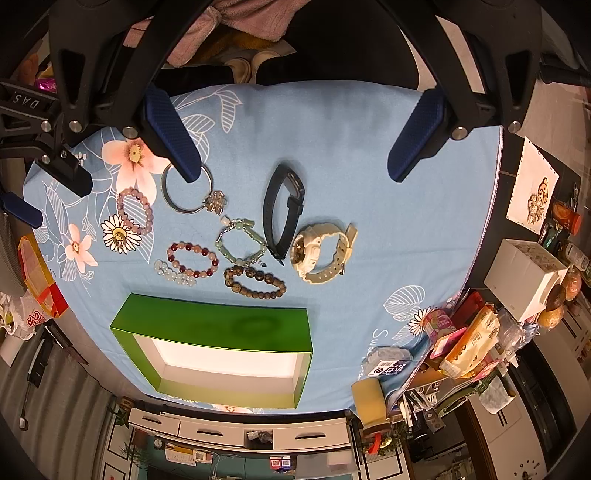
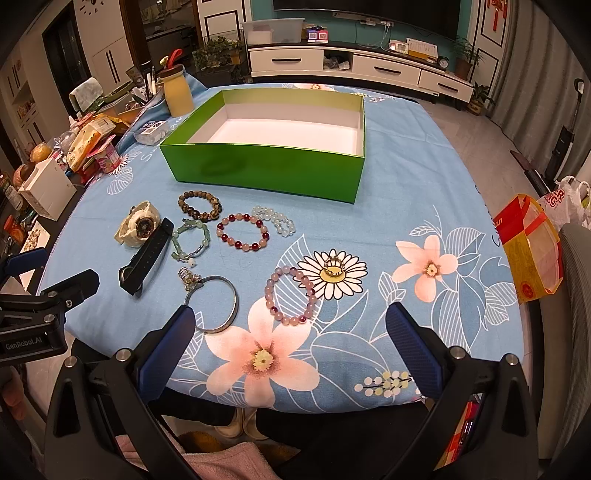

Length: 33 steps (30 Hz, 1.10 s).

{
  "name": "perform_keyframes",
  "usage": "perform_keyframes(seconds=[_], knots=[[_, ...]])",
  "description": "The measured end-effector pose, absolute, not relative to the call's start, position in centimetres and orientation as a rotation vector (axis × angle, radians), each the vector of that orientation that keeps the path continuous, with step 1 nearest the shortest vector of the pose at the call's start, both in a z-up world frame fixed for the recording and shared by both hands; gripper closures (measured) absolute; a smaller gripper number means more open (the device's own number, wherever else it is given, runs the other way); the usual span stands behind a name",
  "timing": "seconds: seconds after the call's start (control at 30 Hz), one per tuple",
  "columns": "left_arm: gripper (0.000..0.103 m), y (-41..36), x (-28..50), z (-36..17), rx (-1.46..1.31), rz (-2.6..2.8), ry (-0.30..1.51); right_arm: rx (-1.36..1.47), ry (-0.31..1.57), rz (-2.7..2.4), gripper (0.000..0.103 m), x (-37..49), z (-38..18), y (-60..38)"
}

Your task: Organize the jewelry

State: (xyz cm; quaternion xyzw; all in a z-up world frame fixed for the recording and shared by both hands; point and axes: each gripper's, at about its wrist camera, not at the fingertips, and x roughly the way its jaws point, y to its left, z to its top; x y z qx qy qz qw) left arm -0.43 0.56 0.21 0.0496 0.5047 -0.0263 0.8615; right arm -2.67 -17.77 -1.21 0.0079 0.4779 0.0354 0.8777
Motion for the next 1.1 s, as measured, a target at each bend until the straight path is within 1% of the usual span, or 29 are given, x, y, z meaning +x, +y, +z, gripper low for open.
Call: perform_keyframes(seconds=[1.1], knots=[[0.002,0.51,-0.45,0.22,0.102,-0.055,1.058,0.016,0.995,0.076,0.001,-2.74,-1.10,-17.58]])
